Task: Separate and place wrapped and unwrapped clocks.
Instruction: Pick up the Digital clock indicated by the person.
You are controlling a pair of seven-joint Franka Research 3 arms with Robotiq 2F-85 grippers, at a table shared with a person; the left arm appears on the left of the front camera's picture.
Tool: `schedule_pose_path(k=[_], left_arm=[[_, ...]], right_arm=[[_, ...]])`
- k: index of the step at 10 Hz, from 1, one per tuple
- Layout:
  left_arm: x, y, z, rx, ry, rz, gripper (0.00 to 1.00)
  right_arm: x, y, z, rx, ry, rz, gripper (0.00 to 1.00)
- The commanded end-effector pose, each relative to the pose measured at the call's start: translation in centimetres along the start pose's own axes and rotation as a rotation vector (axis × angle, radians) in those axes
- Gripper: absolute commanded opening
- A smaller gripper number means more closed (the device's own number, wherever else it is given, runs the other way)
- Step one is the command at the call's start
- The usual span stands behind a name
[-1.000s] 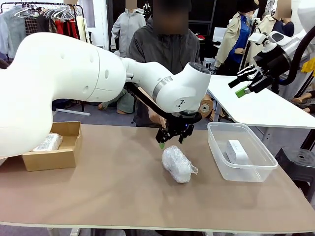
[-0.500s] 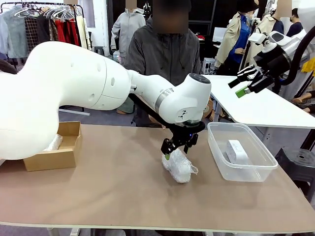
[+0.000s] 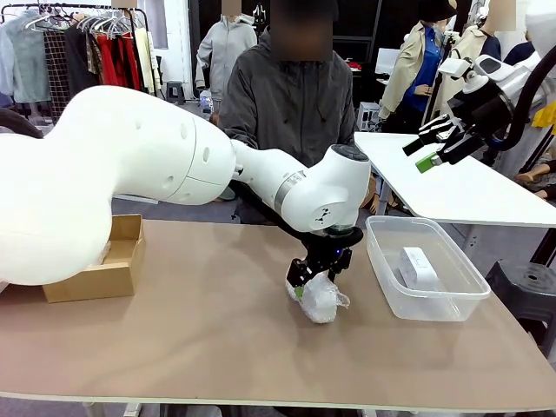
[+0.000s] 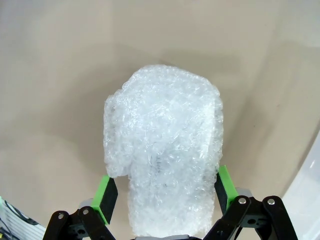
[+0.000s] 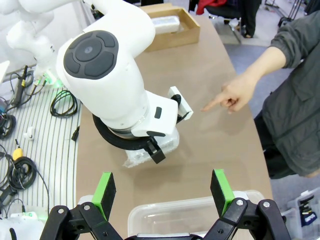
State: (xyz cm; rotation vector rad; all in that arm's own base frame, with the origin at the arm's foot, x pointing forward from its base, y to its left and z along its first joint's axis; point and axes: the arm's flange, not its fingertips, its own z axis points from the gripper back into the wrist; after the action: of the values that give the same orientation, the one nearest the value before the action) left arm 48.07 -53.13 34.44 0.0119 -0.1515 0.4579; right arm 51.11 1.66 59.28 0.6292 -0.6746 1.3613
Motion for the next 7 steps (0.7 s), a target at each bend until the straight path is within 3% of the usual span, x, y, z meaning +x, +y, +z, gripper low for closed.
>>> schedule_pose_path(k=[1, 4, 7], left_arm=[[-0.3, 1.4, -0.8, -0.02, -0.001, -0.001, 1.0], [-0.3, 1.5, -1.8, -0.023, -0.016, -0.053, 1.0], [-0.1, 1.5, -1.7, -0.003, -0.04, -0.069, 0.4]], right_arm=[[0.0, 0.1, 0.1, 0.001, 0.009, 0.025, 1.0], [0.0, 0.1, 0.1, 0.001, 0.009, 0.025, 1.0], [0.0, 0.1, 0.1, 0.001, 0.009, 0.025, 1.0]])
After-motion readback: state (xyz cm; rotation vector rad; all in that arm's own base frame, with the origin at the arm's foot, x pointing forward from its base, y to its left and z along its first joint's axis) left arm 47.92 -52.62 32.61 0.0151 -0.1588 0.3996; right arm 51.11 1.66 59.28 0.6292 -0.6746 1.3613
